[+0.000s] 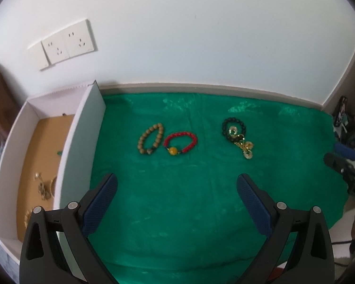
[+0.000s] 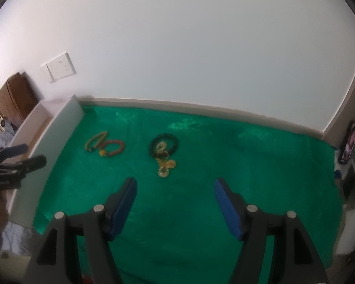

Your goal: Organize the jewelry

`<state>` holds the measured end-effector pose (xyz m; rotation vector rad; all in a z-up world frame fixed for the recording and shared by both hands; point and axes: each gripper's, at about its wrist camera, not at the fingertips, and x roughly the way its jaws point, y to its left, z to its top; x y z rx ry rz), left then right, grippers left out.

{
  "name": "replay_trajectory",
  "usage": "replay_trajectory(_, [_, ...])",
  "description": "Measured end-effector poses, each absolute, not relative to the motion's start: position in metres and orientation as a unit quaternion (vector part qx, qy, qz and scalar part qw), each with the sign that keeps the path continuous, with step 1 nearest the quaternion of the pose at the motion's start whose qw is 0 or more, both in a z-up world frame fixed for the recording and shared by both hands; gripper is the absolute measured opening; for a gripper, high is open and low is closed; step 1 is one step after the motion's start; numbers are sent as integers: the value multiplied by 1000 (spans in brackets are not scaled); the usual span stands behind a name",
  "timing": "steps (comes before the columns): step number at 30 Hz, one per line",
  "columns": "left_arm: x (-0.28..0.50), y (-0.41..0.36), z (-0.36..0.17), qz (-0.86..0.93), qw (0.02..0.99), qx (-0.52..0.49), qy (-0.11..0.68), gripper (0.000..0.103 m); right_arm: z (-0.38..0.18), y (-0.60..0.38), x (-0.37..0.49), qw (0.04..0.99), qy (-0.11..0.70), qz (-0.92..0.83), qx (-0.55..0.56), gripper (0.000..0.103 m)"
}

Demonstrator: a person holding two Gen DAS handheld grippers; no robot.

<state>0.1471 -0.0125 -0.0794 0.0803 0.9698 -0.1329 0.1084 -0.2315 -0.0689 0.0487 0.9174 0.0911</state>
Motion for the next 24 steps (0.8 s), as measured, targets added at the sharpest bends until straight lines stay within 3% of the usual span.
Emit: replay_trajectory(24, [167, -10, -86, -57, 884, 46, 461, 101, -79, -221, 132, 895, 445, 45, 9, 69])
